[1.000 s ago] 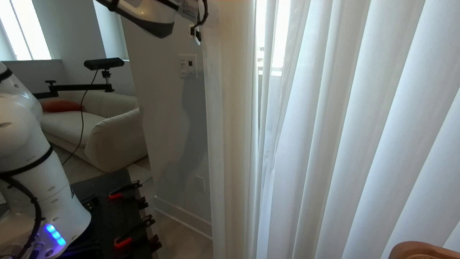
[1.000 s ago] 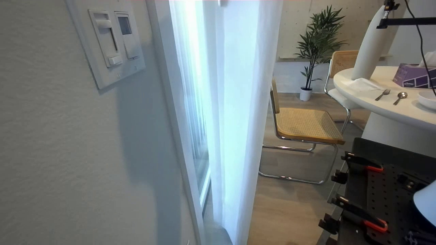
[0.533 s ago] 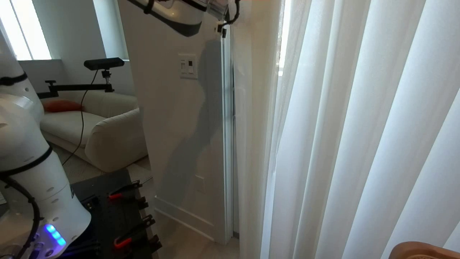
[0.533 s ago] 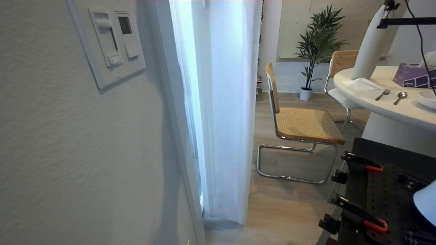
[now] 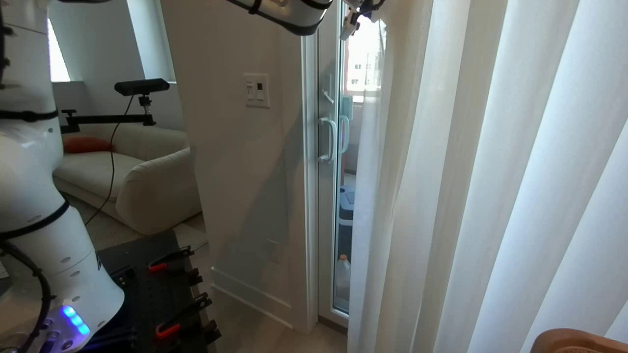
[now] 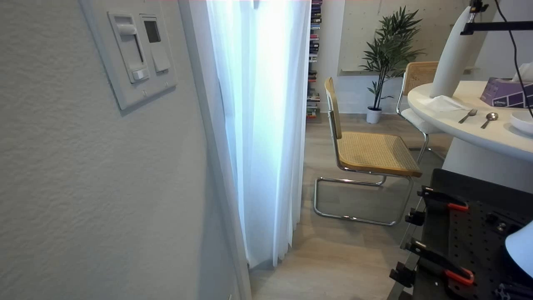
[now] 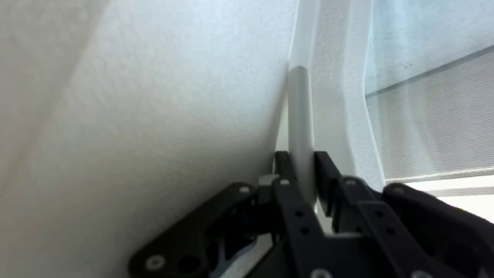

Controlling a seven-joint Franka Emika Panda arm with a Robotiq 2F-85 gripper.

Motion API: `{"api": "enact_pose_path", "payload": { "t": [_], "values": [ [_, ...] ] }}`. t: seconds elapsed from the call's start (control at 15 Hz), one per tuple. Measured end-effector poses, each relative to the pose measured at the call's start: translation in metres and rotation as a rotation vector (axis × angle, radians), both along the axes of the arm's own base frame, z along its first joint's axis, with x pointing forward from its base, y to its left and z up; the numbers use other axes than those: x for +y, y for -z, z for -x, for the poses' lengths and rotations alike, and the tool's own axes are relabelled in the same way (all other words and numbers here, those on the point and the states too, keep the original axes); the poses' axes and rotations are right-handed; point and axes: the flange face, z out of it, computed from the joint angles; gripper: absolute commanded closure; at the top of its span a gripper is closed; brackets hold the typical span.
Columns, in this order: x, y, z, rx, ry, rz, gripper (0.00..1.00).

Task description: Open the white curtain

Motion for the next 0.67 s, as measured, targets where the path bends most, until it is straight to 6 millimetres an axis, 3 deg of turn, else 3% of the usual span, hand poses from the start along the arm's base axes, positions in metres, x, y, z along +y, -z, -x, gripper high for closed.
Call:
{"api": "enact_pose_path", "payload": {
  "t": [0.33, 0.67],
  "values": [
    [-0.087, -0.013, -0.021, 0.072, 0.090, -0.009, 0.95],
    [-0.147, -0.014, -0.034, 0.101, 0.202, -0.015, 0.95]
  ]
}}
